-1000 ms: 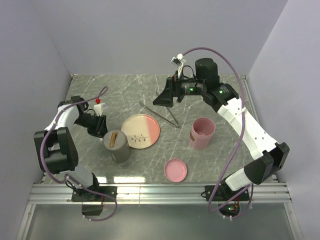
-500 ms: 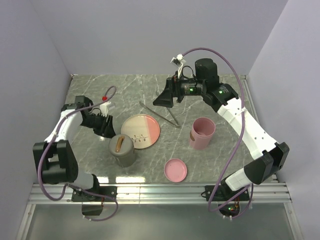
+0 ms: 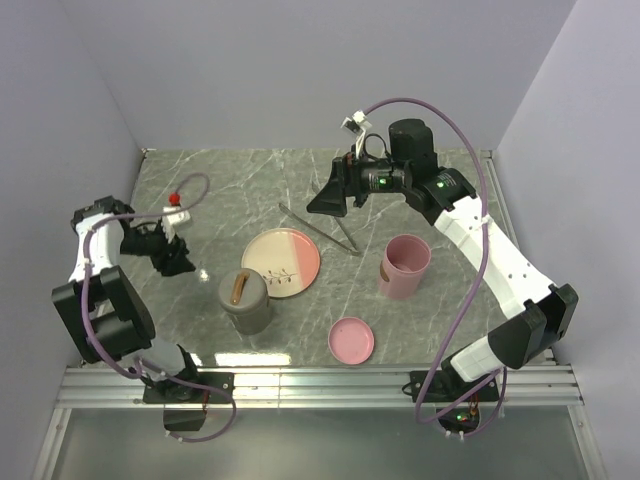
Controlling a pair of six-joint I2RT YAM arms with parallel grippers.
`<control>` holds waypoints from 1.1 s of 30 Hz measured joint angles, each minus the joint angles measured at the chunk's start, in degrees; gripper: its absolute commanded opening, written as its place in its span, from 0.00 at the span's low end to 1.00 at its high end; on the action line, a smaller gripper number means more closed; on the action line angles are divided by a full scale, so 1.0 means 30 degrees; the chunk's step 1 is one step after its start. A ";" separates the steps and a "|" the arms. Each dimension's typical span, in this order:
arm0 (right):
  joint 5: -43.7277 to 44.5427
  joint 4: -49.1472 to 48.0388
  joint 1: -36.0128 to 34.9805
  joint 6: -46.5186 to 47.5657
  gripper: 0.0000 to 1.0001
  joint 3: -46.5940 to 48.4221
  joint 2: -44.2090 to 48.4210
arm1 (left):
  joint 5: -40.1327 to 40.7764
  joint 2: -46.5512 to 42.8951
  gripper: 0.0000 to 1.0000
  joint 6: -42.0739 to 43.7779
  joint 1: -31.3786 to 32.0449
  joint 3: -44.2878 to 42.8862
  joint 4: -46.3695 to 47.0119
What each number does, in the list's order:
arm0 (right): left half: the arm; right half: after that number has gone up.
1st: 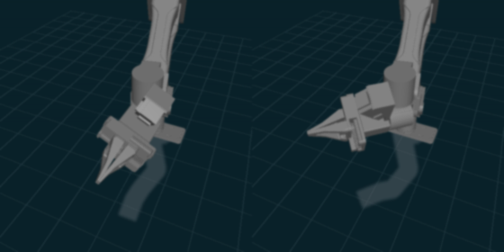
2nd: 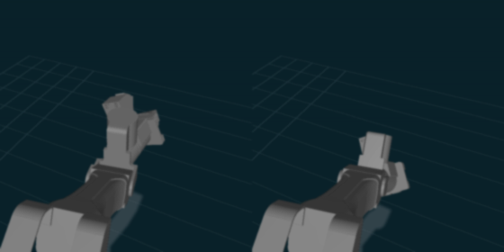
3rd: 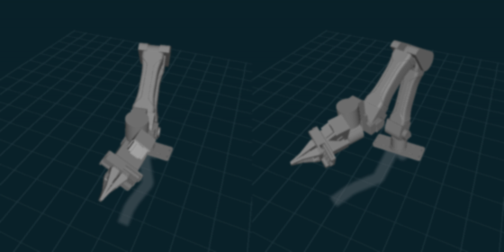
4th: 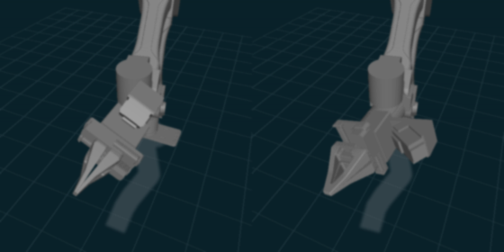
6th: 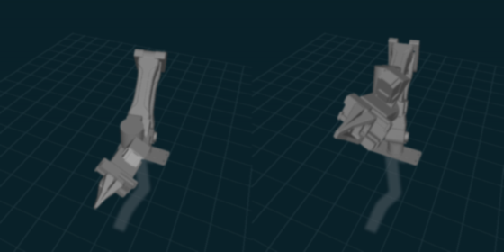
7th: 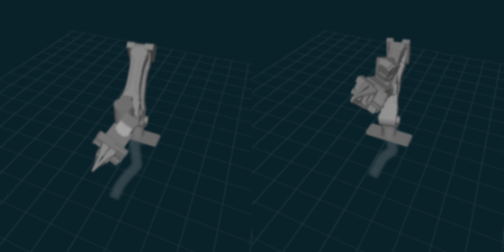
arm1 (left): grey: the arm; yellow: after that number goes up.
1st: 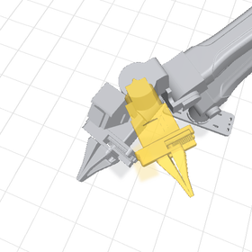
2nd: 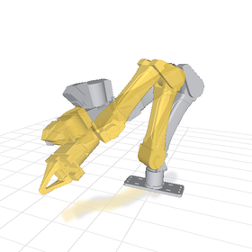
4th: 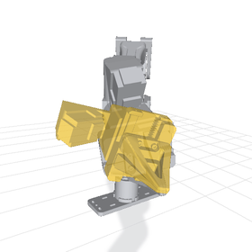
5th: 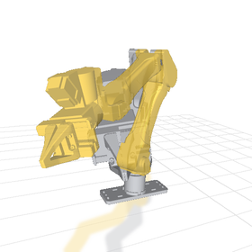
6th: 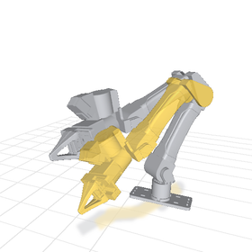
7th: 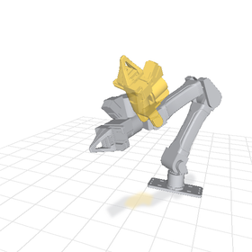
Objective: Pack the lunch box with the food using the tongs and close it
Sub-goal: Move the packing box to the center of the board.
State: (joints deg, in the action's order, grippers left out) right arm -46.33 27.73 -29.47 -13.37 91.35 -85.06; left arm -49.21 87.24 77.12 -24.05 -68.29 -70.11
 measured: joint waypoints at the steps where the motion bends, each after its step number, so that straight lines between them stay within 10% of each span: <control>1: 0.0007 0.0007 0.0007 0.0007 1.00 0.0000 0.0000 | 0.0306 -0.0182 0.62 0.1625 -0.0277 0.0437 -0.0095; 13: 0.0073 0.0087 0.0051 0.0073 1.00 0.0000 -0.0007 | 0.1158 -0.4714 0.65 1.0171 -0.0066 0.4896 -0.1851; 33: 0.0226 0.0219 0.0058 0.0262 1.00 0.0000 -0.0007 | -0.1188 -0.5064 0.55 0.8561 0.4787 0.7883 -0.0532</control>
State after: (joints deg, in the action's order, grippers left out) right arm -45.65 28.38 -29.30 -12.58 91.35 -85.08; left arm -52.77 72.05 102.80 -9.69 -44.64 -71.70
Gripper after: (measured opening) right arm 0.996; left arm 0.557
